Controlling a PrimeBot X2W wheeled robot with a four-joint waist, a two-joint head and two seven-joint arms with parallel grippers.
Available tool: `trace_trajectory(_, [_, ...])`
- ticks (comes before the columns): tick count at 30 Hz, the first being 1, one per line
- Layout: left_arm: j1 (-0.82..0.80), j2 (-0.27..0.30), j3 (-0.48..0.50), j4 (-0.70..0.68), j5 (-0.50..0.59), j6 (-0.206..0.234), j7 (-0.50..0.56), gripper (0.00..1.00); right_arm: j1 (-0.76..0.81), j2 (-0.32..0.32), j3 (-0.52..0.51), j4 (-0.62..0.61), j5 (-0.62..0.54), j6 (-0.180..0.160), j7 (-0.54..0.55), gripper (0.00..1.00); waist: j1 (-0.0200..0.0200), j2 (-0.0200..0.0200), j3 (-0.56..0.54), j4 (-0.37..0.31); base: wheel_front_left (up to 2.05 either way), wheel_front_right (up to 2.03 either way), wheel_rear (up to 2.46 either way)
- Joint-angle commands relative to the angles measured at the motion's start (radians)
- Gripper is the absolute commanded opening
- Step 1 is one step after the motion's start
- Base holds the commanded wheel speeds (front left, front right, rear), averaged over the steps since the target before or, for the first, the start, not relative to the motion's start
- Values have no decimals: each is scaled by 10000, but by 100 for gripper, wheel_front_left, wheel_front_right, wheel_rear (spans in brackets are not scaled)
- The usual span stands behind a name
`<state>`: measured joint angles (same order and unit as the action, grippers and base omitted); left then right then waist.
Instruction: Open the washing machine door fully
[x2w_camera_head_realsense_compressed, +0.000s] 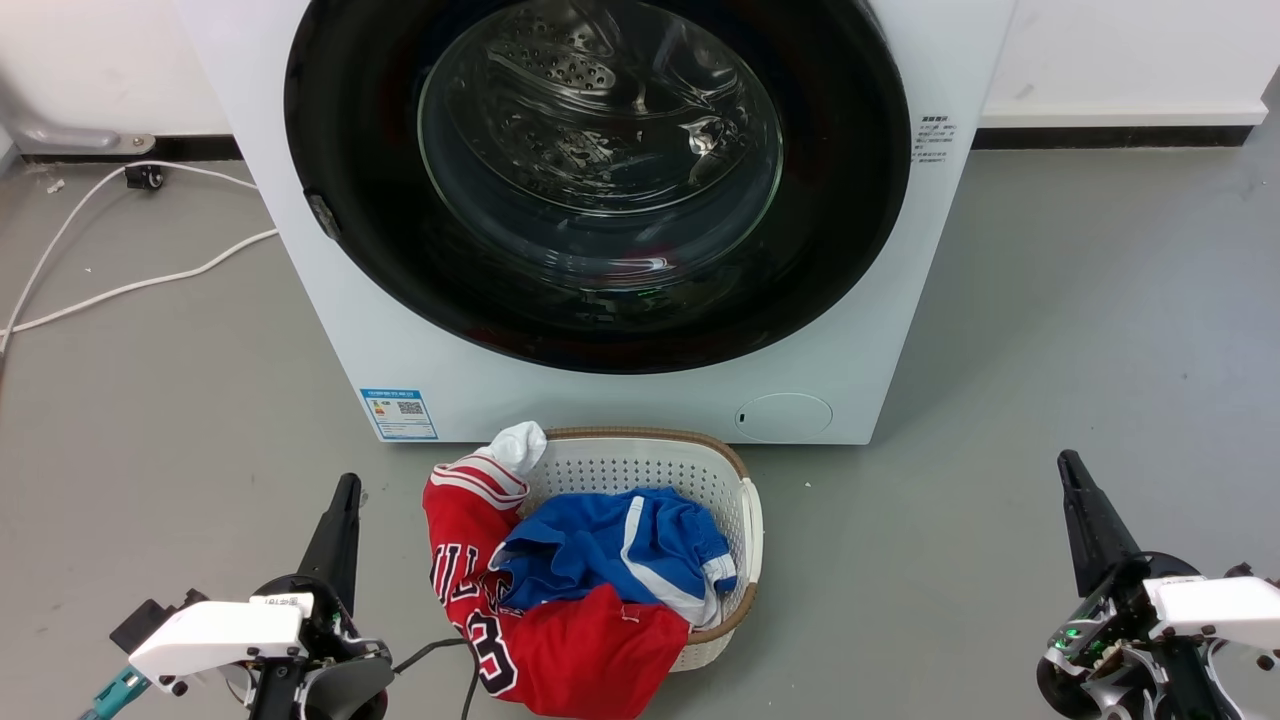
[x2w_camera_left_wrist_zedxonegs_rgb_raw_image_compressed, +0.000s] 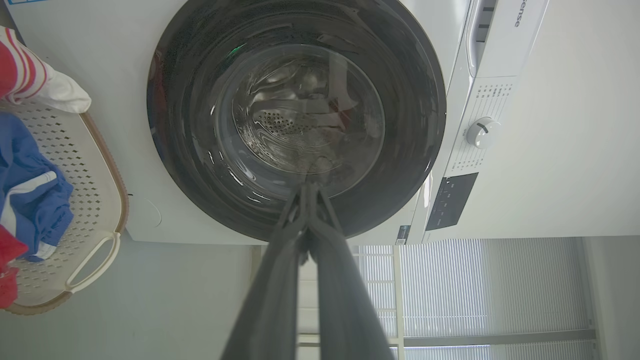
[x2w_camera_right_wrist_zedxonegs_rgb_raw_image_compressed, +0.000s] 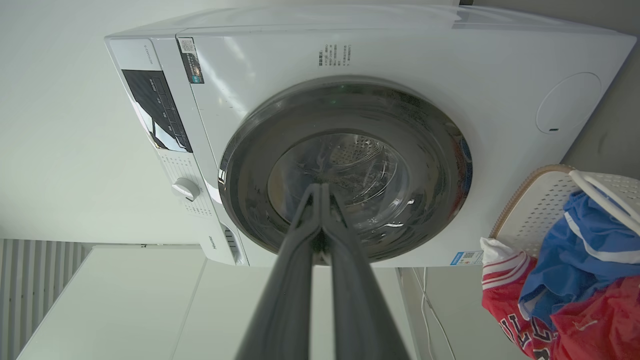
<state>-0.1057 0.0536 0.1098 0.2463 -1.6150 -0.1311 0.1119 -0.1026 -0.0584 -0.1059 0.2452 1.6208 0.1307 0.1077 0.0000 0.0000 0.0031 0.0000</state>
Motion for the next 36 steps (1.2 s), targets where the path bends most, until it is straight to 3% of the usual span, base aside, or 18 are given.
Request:
trace_trajectory(1, [-77,-20,43,3,3,-22,32,0,-119,38,-14,11,-38,0,36,0,0,0,0,0,0,0,0])
trace_trajectory(20, [-77,-27,54,4,15,-22,37,0,-122,51,-35,13,-58,0,42,0,0,0,0,0,0,0,0])
trace_trajectory(21, [93,-21,-27,149,4,2,-14,100,111,27,-5,143,-22,0,11,100,0,0,0,0,0,0,0])
trace_trajectory(28, [333,-39,-48,51,308,2,-300,100,361,46,29,190,-389,0,-268,100,0,0,7,2,0,0,0])
trace_trajectory(36, [350,-37,-47,-460,1901,219,-686,100,442,49,4,-264,-2169,0,-653,100,0,0,42,4,0,0,0])
